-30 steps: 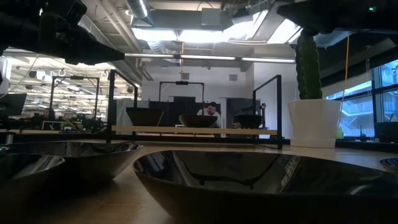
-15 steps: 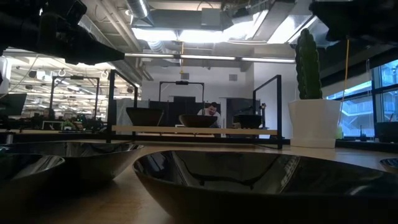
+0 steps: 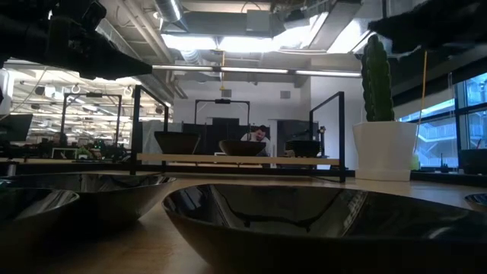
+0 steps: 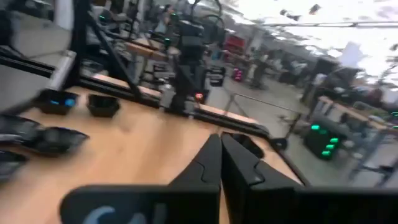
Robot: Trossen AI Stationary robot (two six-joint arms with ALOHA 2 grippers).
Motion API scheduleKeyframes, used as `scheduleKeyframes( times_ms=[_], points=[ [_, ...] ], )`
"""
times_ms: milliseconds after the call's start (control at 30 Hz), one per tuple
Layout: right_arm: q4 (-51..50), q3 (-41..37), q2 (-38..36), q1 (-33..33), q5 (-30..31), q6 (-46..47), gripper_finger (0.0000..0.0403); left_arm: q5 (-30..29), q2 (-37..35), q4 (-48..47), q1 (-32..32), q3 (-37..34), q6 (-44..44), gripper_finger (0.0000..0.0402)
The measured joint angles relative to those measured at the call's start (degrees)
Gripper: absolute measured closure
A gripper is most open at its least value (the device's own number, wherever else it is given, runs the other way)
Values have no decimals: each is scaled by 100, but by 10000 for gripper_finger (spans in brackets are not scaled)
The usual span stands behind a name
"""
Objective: Pick & Place Mini shaped plates
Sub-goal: Stack the black distorted square plate on top of the black distorted square plate on the shelf
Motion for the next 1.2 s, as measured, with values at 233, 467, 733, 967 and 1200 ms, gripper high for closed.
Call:
scheduleKeyframes(
  times_ms=[233,467,733,967,1200],
  points=[
    [-295,-233,-951,-2,-683,141,401,-1,-1,-52,1,0,-2,398],
    [-619,-550,-1811,-2,-697,98,401,-2,-2,80,2,0,4,398],
    [-1688,-550,-2533,-4,-707,354,400,-2,0,78,2,0,13,398],
    [-1758,-550,-2576,-3,-749,360,387,-2,-2,77,0,0,11,398],
    [-1812,-550,-2576,-2,-749,393,389,-11,-14,8,-10,-2,-92,397]
  ],
)
